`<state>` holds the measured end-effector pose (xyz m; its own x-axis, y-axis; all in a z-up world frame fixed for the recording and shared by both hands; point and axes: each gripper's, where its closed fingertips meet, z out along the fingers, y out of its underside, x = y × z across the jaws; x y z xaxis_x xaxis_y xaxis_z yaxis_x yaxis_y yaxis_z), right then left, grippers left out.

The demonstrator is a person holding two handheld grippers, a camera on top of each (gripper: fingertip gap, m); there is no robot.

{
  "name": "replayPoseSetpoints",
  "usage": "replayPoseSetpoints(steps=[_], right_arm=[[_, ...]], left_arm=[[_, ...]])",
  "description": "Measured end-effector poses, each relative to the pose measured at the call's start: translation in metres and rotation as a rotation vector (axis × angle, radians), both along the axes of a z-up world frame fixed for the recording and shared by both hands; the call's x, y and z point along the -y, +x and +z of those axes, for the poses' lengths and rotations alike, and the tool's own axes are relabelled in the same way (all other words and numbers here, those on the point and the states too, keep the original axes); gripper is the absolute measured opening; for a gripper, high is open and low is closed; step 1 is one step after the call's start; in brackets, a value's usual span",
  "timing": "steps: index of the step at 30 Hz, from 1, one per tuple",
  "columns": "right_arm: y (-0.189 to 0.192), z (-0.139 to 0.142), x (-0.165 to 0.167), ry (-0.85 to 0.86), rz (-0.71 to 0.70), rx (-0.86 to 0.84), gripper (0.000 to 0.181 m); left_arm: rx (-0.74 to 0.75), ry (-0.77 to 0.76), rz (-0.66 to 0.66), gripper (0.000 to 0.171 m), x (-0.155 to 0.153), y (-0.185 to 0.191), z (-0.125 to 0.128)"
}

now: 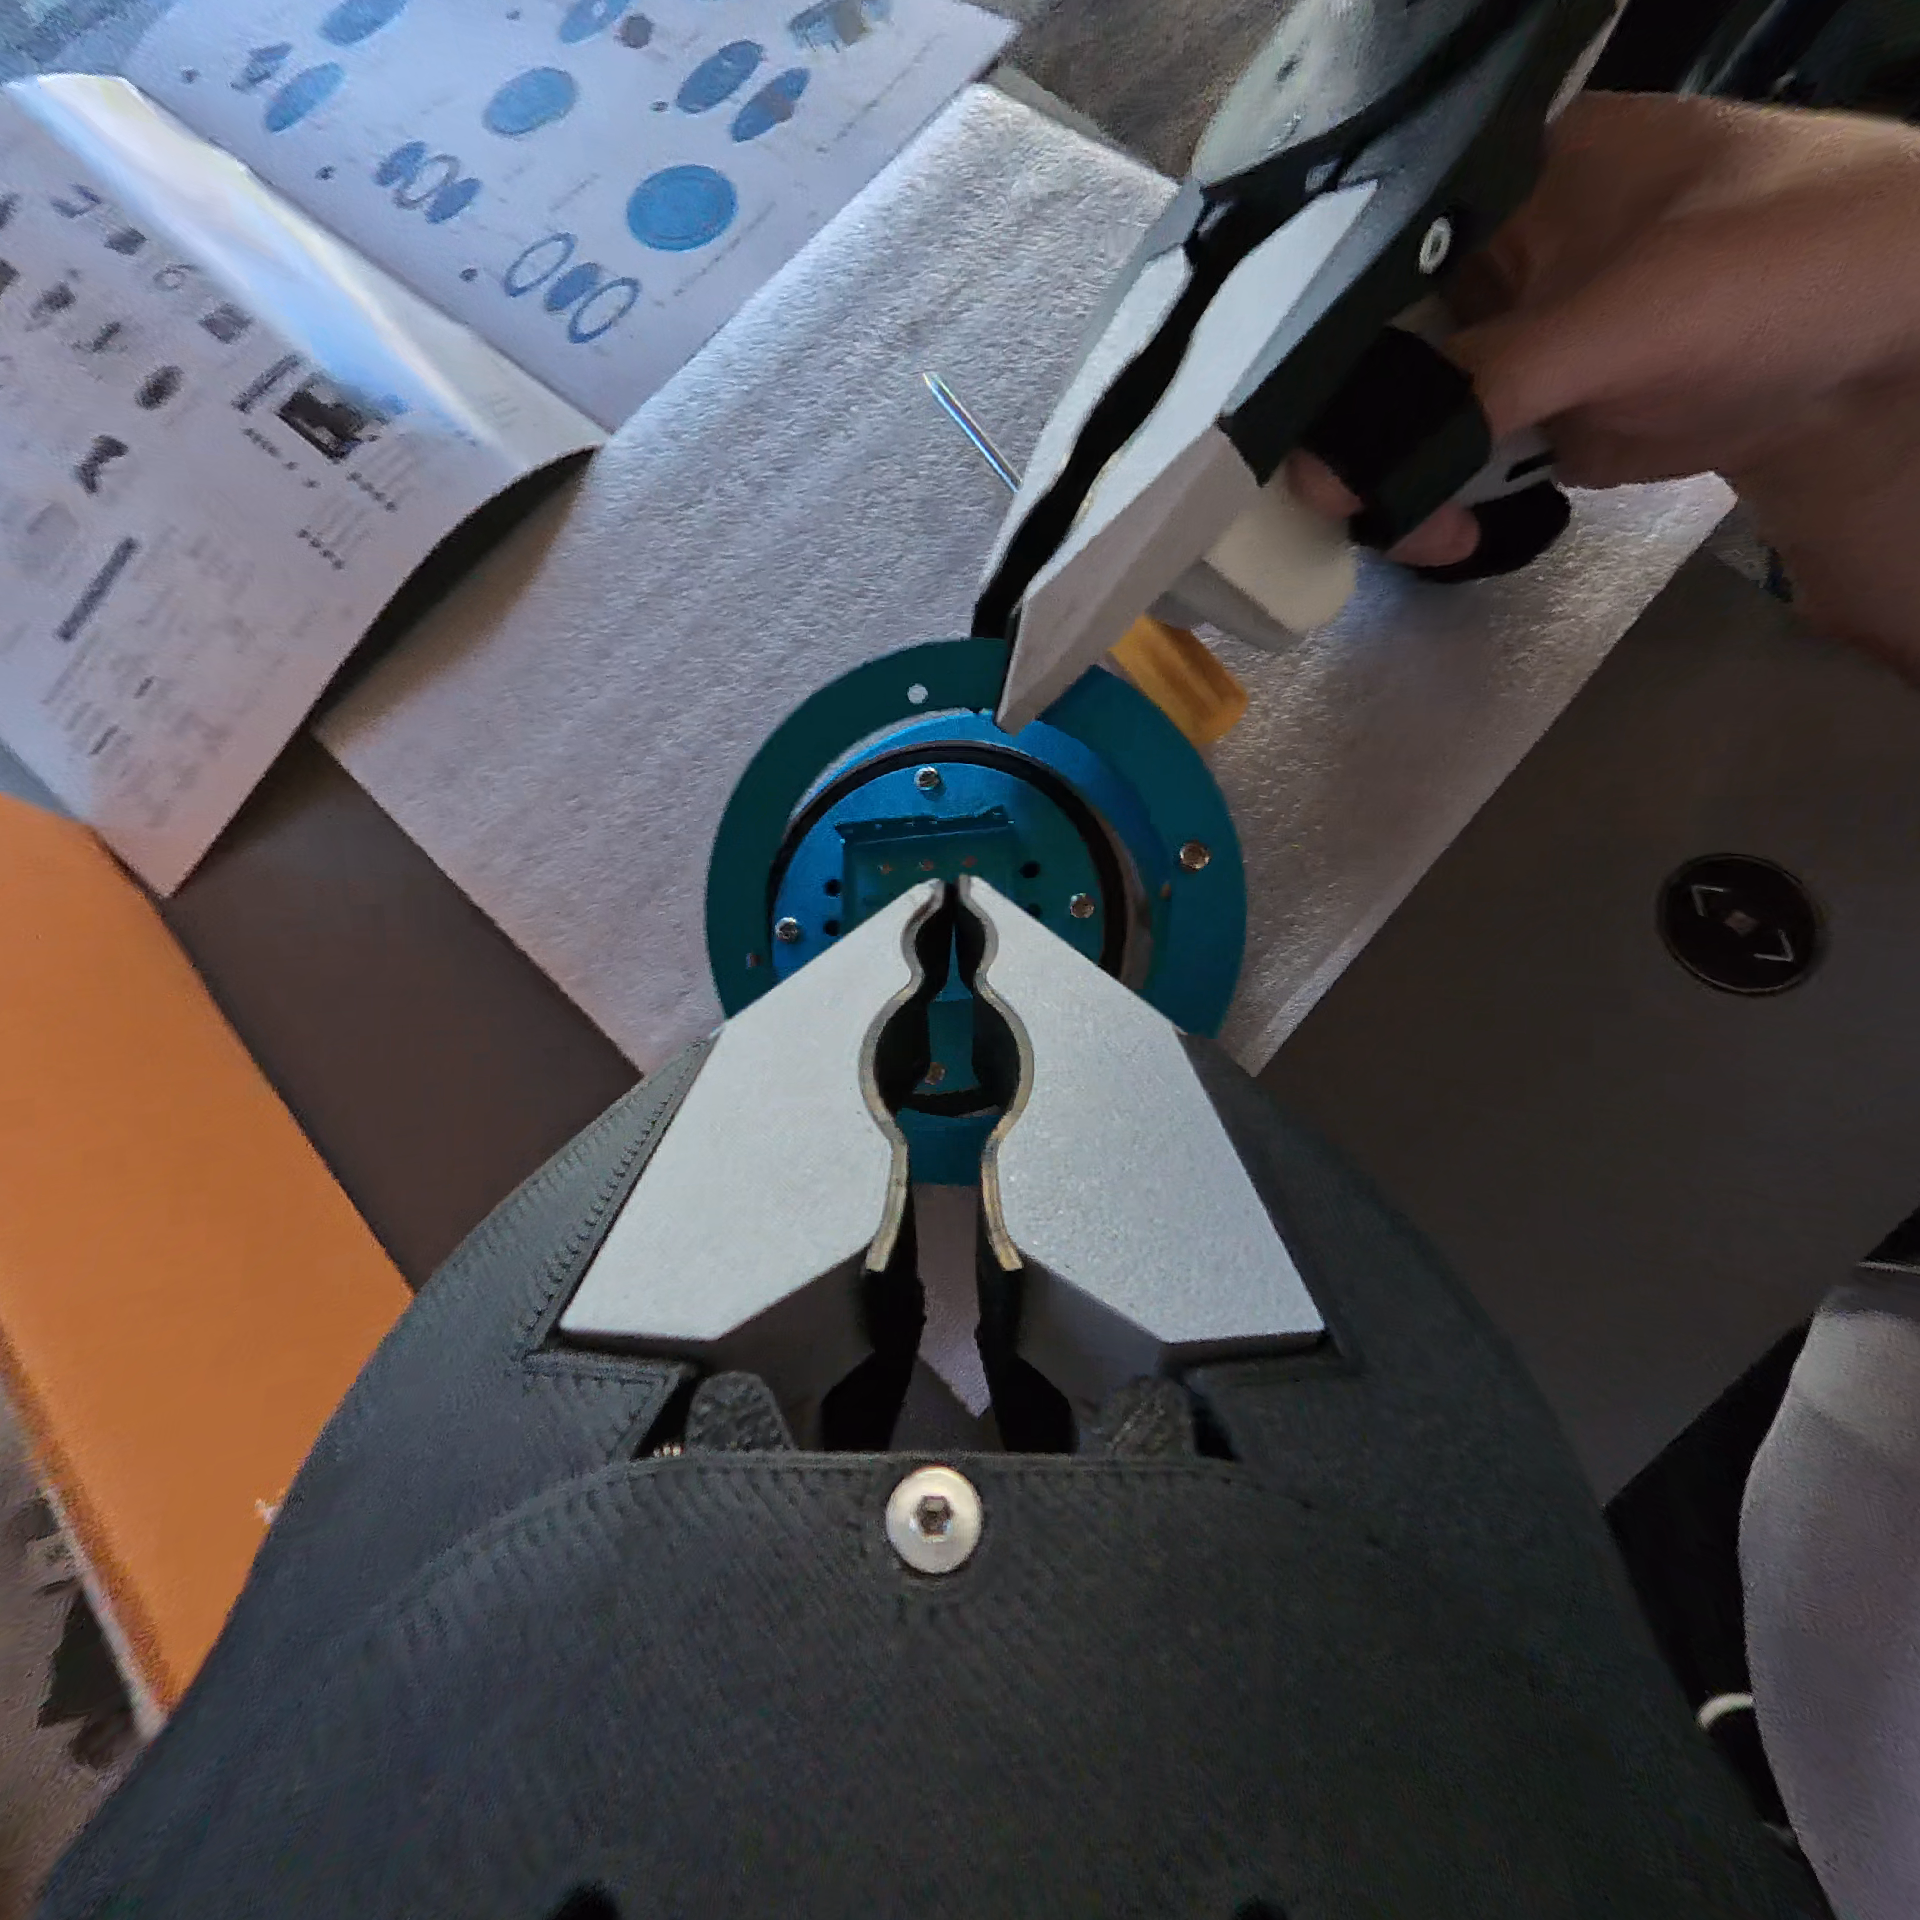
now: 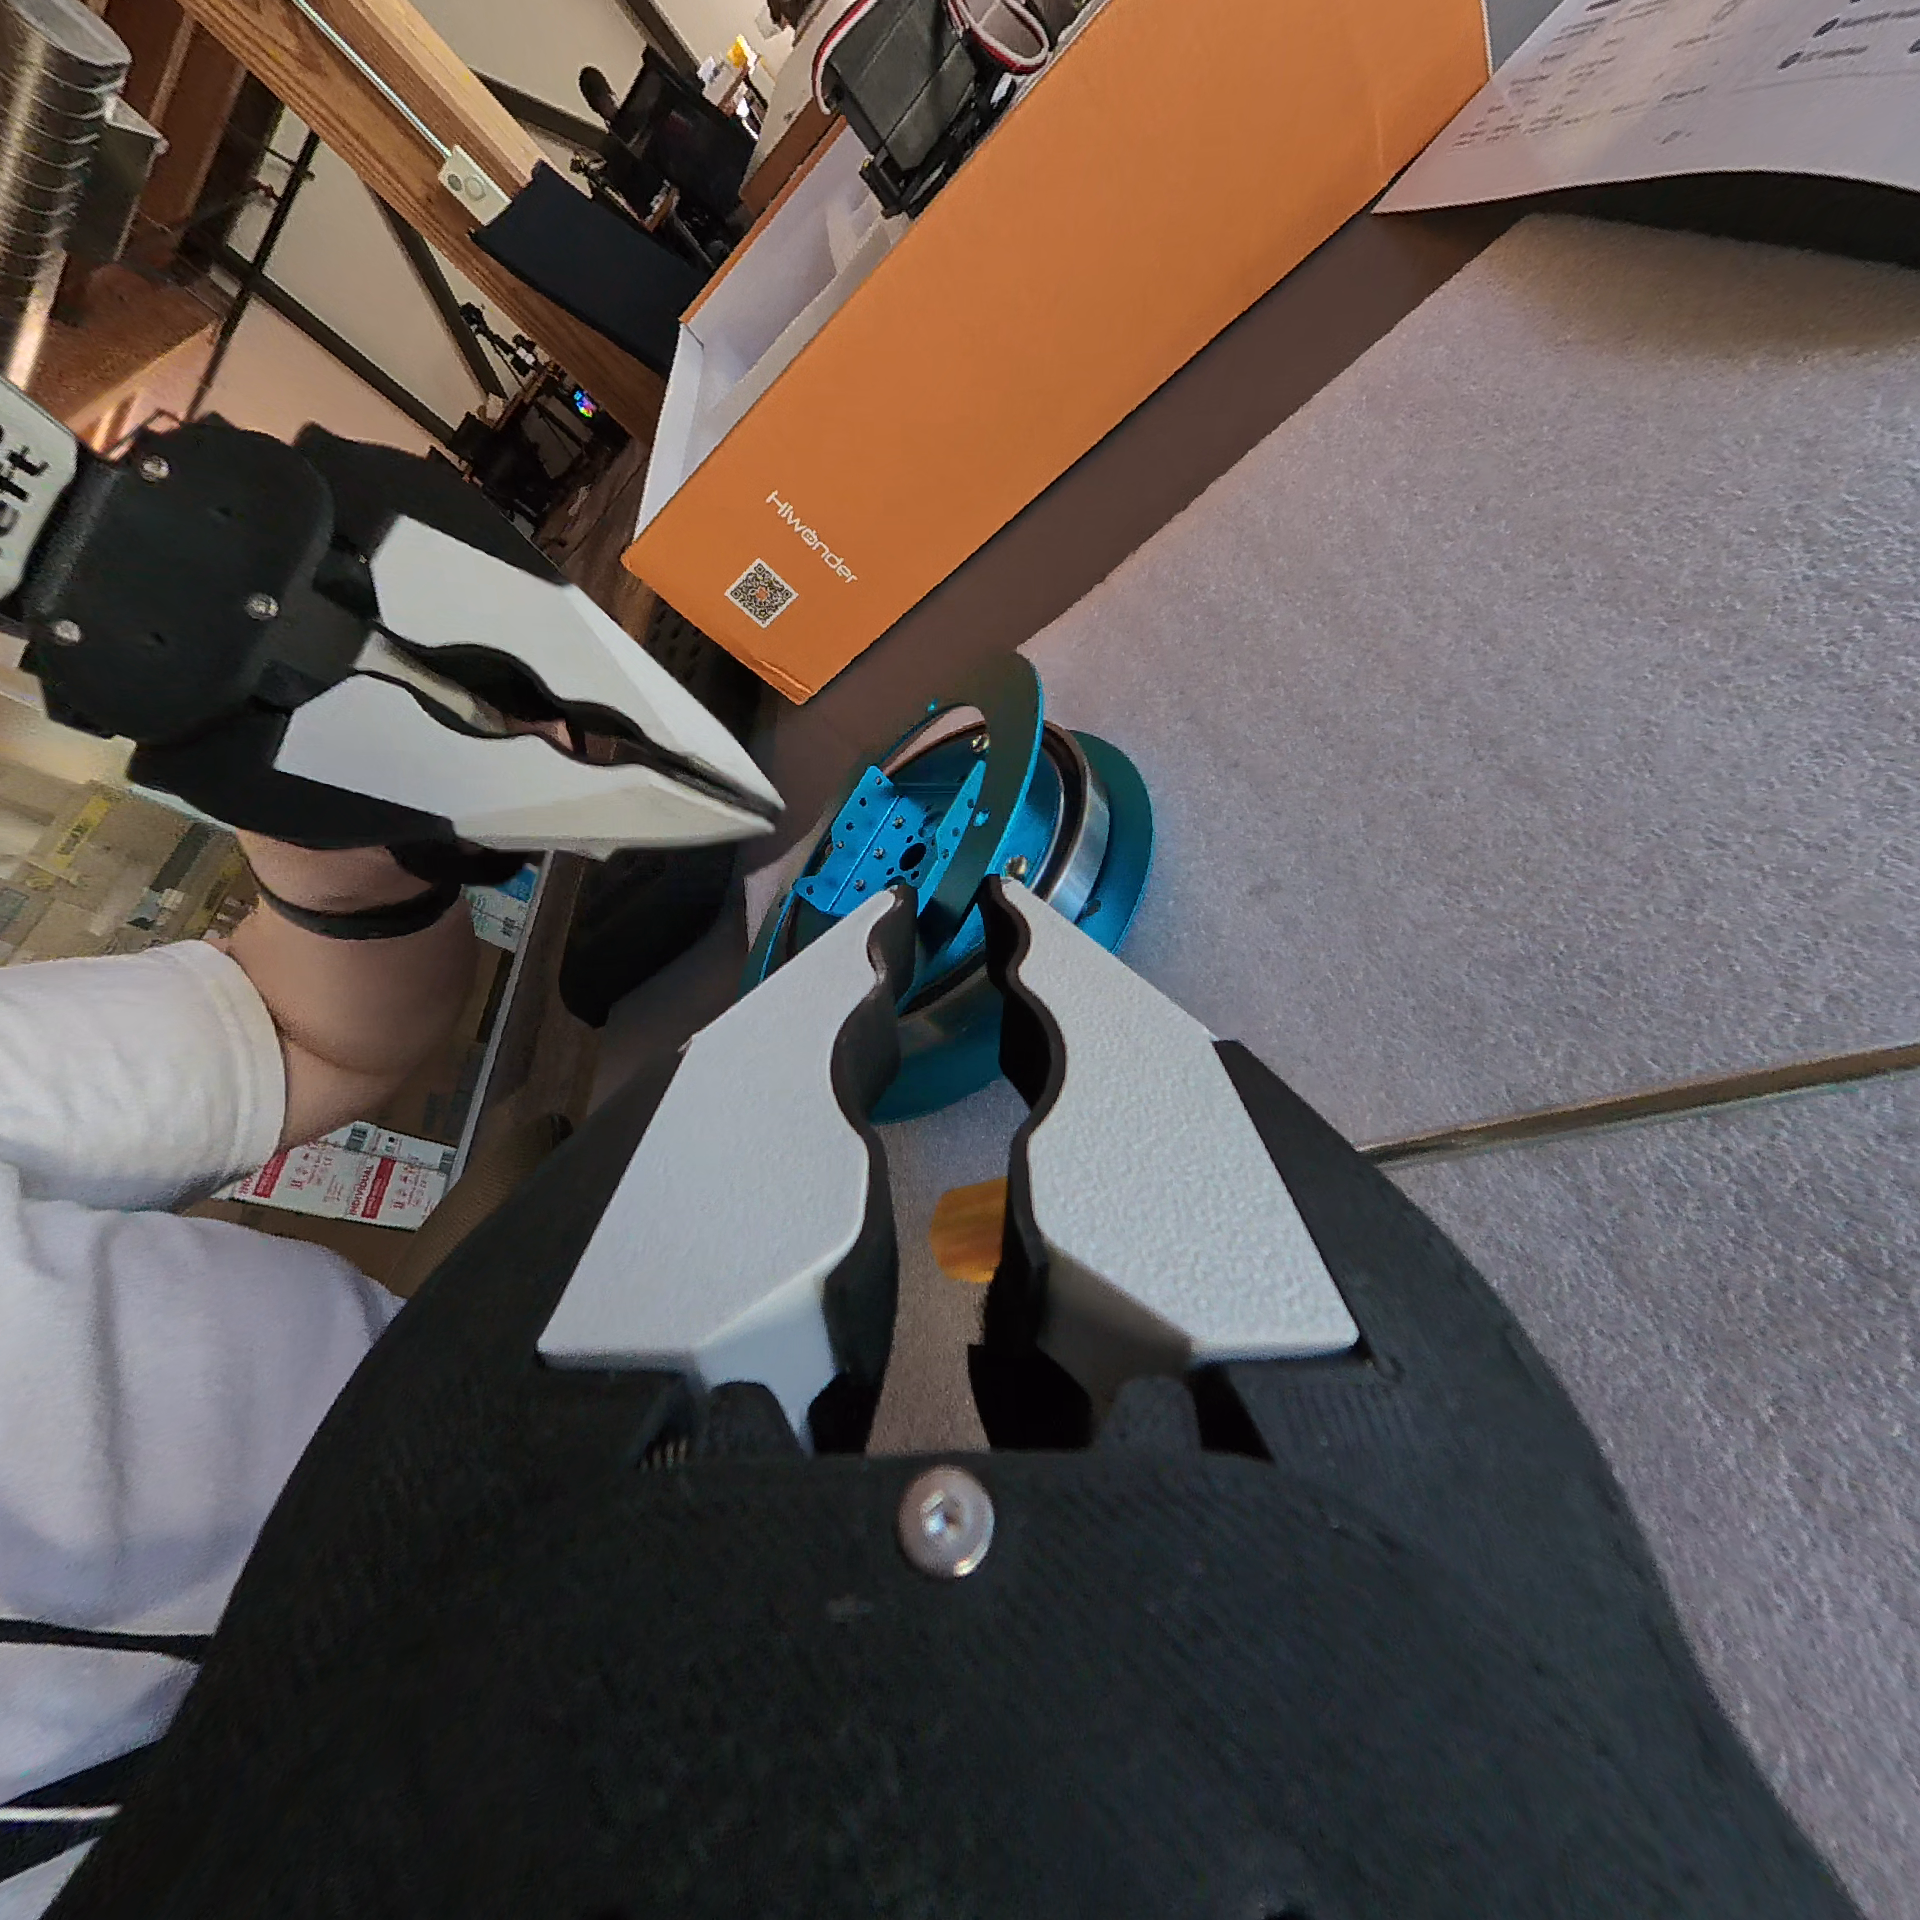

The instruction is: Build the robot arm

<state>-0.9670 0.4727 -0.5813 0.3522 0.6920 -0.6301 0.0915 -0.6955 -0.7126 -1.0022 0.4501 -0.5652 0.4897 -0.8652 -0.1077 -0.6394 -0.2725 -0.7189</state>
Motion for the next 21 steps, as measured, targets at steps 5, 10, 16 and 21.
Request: replayPoseSetpoints(steps=[5, 10, 16, 21], right_arm=[[0.0, 0.0, 0.0, 0.005, 0.001, -0.002, 0.011], [0.001, -0.001, 0.001, 0.005, 0.003, 0.004, 0.012], [0.002, -0.001, 0.0, 0.004, -0.007, 0.0, 0.012], [0.001, 0.001, 0.001, -0.039, 0.017, -0.027, 0.014]], left_arm=[[-0.01, -0.013, 0.083, 0.046, -0.011, -0.014, -0.008], [0.027, -0.124, 0.102, 0.053, -0.012, -0.013, -0.03], [0.073, -0.102, 0.103, 0.042, -0.011, -0.013, -0.02], [0.235, -0.226, 0.193, 0.059, -0.019, -0.027, -0.013]])
